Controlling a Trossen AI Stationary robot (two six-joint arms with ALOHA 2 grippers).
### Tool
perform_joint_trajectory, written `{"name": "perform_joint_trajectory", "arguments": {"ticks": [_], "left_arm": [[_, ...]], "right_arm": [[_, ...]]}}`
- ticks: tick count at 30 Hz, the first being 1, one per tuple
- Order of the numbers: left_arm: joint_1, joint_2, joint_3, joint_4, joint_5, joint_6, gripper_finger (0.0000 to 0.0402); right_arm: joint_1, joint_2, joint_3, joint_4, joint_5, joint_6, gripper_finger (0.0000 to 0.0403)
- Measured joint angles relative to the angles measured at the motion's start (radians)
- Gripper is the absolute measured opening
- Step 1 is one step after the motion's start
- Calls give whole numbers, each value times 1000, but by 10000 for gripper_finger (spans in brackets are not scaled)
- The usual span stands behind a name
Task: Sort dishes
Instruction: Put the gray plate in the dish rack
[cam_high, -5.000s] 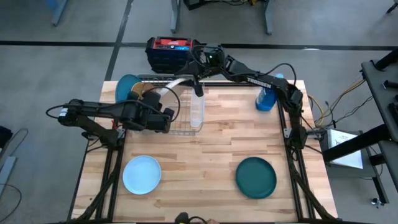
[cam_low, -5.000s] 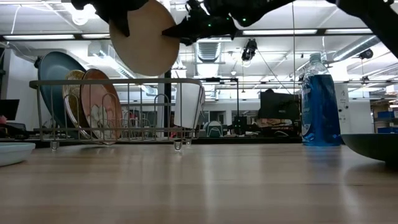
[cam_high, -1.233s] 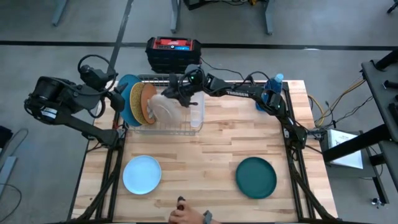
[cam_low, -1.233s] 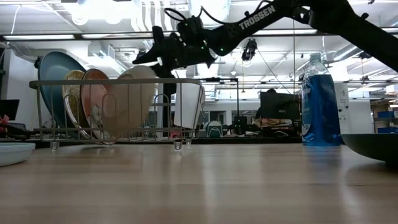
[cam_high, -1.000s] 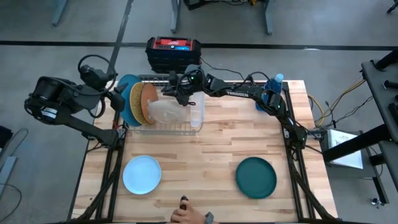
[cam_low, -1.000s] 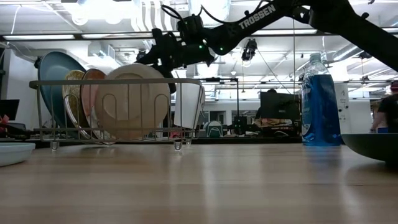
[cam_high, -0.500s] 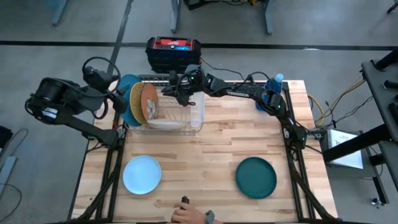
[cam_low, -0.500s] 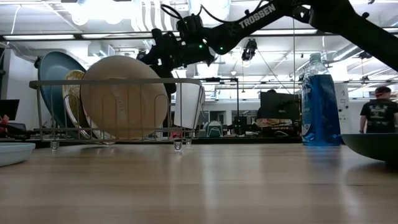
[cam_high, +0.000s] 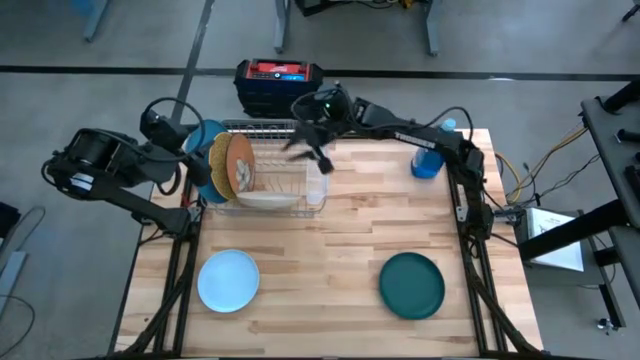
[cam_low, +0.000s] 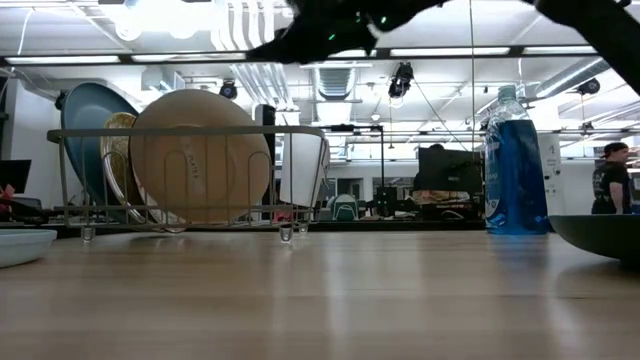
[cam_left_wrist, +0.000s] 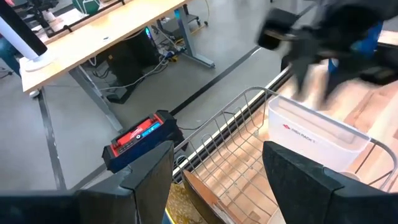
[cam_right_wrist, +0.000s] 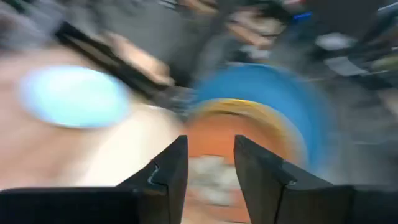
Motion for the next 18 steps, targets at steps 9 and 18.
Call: {"name": "perform_joint_trajectory", "arguments": {"ticks": [9,18], "left_arm": [[0,19,0,0,-1,11,235],[0,48,3,30,-3,65,235]], "right_arm": [[102,-20,-9,-280,-15,128,167],[209,-16,-52,-158,287,295,193]]}}
